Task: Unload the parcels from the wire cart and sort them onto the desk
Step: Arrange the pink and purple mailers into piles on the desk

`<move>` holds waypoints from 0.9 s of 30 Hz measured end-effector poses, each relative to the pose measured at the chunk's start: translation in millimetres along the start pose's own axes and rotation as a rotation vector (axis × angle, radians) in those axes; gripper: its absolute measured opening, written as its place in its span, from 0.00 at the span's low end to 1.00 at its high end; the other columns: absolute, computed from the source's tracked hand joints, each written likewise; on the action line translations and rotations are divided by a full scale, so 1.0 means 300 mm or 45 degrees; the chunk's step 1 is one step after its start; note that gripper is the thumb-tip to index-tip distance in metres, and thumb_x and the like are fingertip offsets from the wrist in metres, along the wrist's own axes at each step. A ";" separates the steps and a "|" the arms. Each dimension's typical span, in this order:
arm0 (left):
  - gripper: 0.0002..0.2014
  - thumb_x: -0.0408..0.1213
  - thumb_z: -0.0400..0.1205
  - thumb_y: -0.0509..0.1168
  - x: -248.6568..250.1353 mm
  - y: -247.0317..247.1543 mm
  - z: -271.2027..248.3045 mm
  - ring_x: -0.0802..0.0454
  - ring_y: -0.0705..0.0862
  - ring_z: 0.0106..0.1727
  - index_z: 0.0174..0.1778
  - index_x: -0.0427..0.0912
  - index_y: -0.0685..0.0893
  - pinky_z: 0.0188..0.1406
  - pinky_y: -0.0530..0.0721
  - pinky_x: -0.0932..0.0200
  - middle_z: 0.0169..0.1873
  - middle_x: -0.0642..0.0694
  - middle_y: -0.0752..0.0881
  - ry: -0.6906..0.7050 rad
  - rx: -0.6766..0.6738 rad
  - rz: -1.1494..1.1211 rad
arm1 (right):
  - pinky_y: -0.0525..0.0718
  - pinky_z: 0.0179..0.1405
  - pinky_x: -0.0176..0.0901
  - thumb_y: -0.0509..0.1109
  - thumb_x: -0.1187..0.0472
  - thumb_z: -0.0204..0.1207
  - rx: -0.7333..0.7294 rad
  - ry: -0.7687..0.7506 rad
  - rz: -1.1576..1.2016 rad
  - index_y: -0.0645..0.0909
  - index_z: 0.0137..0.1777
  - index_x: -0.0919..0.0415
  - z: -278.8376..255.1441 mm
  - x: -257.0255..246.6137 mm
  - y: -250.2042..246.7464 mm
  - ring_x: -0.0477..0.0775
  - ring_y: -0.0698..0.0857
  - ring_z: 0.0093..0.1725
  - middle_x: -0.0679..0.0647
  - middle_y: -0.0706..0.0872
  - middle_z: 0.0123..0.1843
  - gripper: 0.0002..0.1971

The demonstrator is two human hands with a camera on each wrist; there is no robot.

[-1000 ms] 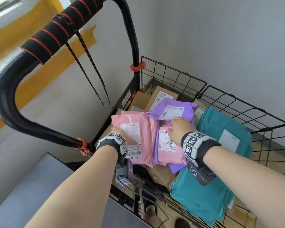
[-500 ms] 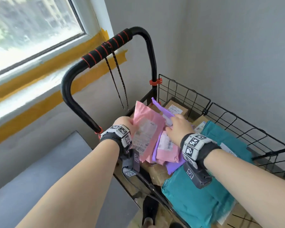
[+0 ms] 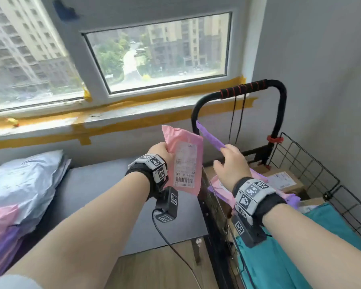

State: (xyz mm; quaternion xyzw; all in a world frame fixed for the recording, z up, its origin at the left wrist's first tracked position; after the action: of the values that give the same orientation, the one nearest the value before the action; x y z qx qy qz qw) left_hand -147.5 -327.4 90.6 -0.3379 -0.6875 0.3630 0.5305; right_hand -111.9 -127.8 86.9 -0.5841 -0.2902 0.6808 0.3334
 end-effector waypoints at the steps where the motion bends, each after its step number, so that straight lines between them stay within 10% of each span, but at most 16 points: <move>1: 0.11 0.39 0.82 0.58 -0.065 -0.047 -0.029 0.44 0.81 0.42 0.52 0.39 0.82 0.42 0.76 0.57 0.44 0.43 0.84 -0.045 0.030 -0.017 | 0.67 0.73 0.47 0.64 0.65 0.76 -0.013 -0.045 0.007 0.75 0.68 0.71 -0.006 -0.061 0.030 0.61 0.72 0.72 0.62 0.75 0.70 0.20; 11: 0.05 0.36 0.82 0.59 -0.791 -0.476 -0.326 0.46 0.84 0.44 0.49 0.42 0.79 0.47 0.86 0.53 0.45 0.43 0.85 -0.414 0.306 -0.181 | 0.60 0.78 0.43 0.64 0.64 0.78 -0.232 -0.428 0.038 0.71 0.73 0.69 -0.140 -0.776 0.451 0.58 0.67 0.77 0.61 0.70 0.76 0.24; 16: 0.06 0.38 0.83 0.58 -1.184 -0.686 -0.459 0.56 0.79 0.32 0.44 0.43 0.78 0.26 0.76 0.63 0.34 0.49 0.81 -0.528 0.368 -0.194 | 0.62 0.78 0.44 0.65 0.65 0.75 -0.276 -0.537 0.104 0.73 0.71 0.70 -0.265 -1.145 0.728 0.59 0.69 0.75 0.62 0.73 0.74 0.24; 20: 0.13 0.40 0.81 0.61 -1.460 -0.843 -0.539 0.42 0.86 0.52 0.55 0.39 0.83 0.54 0.85 0.49 0.49 0.41 0.87 -0.588 0.420 -0.134 | 0.60 0.76 0.43 0.64 0.66 0.75 -0.307 -0.633 0.090 0.75 0.69 0.71 -0.344 -1.398 0.897 0.60 0.70 0.74 0.62 0.74 0.73 0.22; 27: 0.16 0.33 0.85 0.57 -1.758 -1.061 -0.614 0.37 0.80 0.63 0.68 0.32 0.71 0.58 0.78 0.48 0.64 0.34 0.80 -0.787 0.617 -0.026 | 0.54 0.77 0.39 0.61 0.65 0.78 -0.415 -0.735 -0.036 0.70 0.72 0.69 -0.357 -1.666 1.124 0.57 0.63 0.78 0.58 0.67 0.78 0.22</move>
State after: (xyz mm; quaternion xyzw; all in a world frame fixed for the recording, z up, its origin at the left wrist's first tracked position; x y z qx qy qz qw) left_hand 116.8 -911.4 140.2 -0.0708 -0.7125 0.5941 0.3666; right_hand 3.0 -728.8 107.1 -0.4086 -0.4857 0.7583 0.1490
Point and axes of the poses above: each hand's wrist, its own z-axis towards the middle knuckle, its own y-axis out of the palm, x = y × z, the point moved 7 cm from there along z, towards the middle knuckle
